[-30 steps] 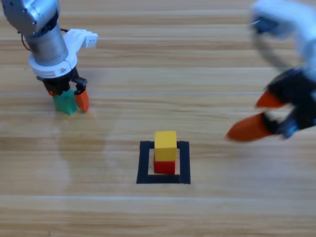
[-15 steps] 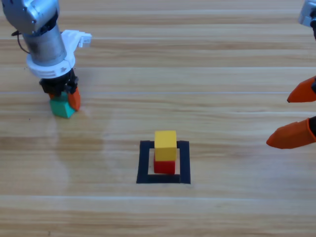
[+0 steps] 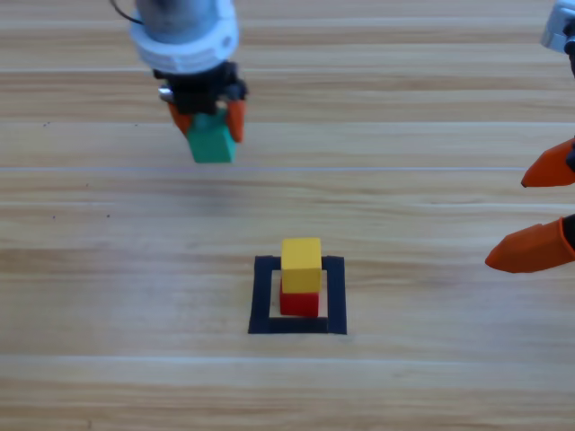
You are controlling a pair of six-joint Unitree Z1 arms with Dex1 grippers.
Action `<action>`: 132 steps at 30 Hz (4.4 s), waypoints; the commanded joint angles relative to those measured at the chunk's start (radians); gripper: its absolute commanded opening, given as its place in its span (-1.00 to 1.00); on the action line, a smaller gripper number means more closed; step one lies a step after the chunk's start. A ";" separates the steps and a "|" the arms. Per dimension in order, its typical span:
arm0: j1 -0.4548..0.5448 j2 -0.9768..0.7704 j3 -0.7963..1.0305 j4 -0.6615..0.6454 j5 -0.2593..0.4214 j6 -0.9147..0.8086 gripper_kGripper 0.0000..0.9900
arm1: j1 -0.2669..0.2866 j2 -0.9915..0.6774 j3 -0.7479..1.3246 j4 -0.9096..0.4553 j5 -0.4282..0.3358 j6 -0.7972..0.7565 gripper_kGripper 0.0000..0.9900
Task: Stack the blocks in the rectangular block: red at the bottom, yellow in the middle, green on top
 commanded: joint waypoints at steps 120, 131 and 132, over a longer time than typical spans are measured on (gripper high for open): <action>-0.345 0.101 0.061 -0.018 0.116 -0.329 -0.84 | -0.026 0.135 0.006 0.034 0.106 -0.056 1.00; -0.345 0.103 0.061 -0.023 0.112 -0.333 -0.84 | -0.026 0.140 0.006 0.034 0.106 -0.058 1.00; -0.347 0.104 0.061 -0.023 0.112 -0.333 -0.84 | -0.026 0.140 0.006 0.034 0.106 -0.059 1.00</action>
